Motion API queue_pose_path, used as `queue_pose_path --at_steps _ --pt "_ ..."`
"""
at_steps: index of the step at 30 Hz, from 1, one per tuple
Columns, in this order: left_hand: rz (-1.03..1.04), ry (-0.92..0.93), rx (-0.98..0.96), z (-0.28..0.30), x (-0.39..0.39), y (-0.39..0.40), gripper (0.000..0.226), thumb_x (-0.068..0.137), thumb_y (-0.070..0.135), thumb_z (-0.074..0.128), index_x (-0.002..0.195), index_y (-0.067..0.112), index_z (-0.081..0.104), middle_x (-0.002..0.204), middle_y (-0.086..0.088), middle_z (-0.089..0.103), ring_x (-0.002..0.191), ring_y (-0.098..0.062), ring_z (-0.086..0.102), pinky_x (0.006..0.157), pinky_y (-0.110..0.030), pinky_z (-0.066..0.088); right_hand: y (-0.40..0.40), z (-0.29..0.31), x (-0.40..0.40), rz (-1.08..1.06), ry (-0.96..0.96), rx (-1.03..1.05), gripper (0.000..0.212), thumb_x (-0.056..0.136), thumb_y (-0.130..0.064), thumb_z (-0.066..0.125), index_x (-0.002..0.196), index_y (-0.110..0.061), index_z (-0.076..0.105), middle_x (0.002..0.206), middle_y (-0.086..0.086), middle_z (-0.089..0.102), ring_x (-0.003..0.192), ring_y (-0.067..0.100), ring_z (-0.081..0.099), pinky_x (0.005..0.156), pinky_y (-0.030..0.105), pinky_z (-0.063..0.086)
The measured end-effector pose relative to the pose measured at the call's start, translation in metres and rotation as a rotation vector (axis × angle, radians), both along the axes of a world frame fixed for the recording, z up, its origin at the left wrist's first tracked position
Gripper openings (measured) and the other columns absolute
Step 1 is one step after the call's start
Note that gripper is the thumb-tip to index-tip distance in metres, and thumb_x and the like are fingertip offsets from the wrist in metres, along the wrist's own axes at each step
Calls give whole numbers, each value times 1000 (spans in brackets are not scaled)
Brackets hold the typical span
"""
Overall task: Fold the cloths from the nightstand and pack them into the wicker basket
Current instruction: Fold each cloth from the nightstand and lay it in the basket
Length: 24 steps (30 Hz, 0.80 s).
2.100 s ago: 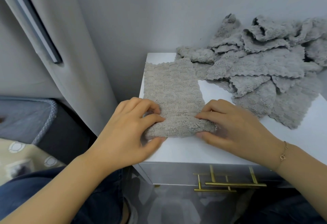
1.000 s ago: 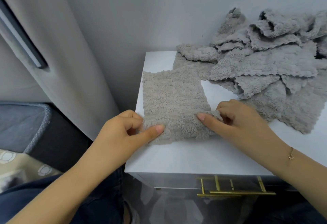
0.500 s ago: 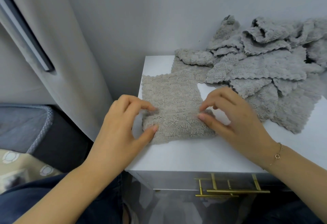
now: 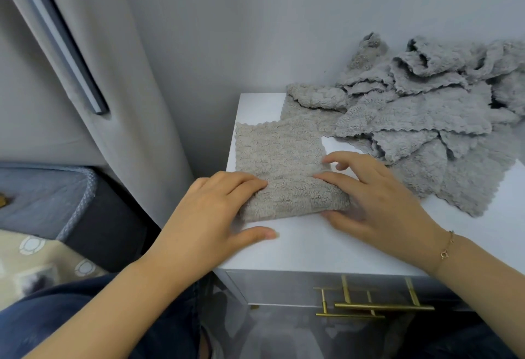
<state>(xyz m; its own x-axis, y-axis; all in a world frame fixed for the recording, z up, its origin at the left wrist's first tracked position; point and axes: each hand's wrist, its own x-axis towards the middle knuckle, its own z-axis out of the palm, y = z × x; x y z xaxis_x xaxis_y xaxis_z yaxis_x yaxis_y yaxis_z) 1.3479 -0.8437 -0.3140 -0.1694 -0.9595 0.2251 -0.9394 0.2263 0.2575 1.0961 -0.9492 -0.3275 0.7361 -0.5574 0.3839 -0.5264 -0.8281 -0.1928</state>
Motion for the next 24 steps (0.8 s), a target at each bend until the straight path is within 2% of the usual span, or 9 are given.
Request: queue_pose_path --at_steps 4,8,11,14,17,19,22,24 --pt "8 -9 -38 0 -1 -3 69 79 74 48 124 24 61 118 13 61 107 -8 54 95 -24 34 -1 2 4 28 -29 -10 46 84 -38 57 122 -13 63 125 0 56 109 15 52 95 27 40" --pt "-8 -119 -168 3 -5 -3 49 82 58 58 110 20 68 104 9 66 94 -14 61 95 -32 36 -2 6 2 81 -74 79 45 84 -37 59 123 -17 63 113 -8 64 105 11 52 92 25 41" --pt "-56 -132 -213 6 -11 0 35 78 38 67 104 15 70 111 4 65 103 -16 59 99 -34 36 -1 8 -1 109 -98 87 40 83 -37 61 115 -16 68 113 -7 65 105 13 53 92 31 44" --pt "-128 -113 -99 9 -11 4 35 78 36 64 107 16 67 116 5 66 107 -14 60 101 -32 34 3 11 -4 125 -83 64 37 81 -35 62 110 -13 71 116 -1 61 107 18 55 93 35 43" --pt "-131 -40 38 15 -8 7 40 82 43 55 114 21 64 104 11 69 95 -9 61 97 -25 34 5 14 -6 150 -66 89 36 82 -36 63 109 -14 73 108 -5 63 102 15 55 90 32 43" --pt "-119 27 59 18 -7 9 40 84 47 52 113 24 65 98 15 69 91 -5 60 96 -21 34 6 17 -6 151 -106 203 36 80 -39 64 108 -18 74 101 -11 65 98 11 55 87 29 44" --pt "-87 211 87 18 -6 11 37 83 52 52 108 29 67 97 18 65 95 -1 58 94 -20 38 7 22 -6 107 -176 426 35 75 -49 66 102 -28 74 93 -18 67 96 8 58 84 24 45" --pt "-45 345 134 16 -6 10 37 80 56 55 101 28 68 100 18 59 100 -4 57 90 -19 42 7 25 -6 50 -215 582 32 73 -56 70 96 -35 75 90 -15 68 95 8 61 83 23 45"
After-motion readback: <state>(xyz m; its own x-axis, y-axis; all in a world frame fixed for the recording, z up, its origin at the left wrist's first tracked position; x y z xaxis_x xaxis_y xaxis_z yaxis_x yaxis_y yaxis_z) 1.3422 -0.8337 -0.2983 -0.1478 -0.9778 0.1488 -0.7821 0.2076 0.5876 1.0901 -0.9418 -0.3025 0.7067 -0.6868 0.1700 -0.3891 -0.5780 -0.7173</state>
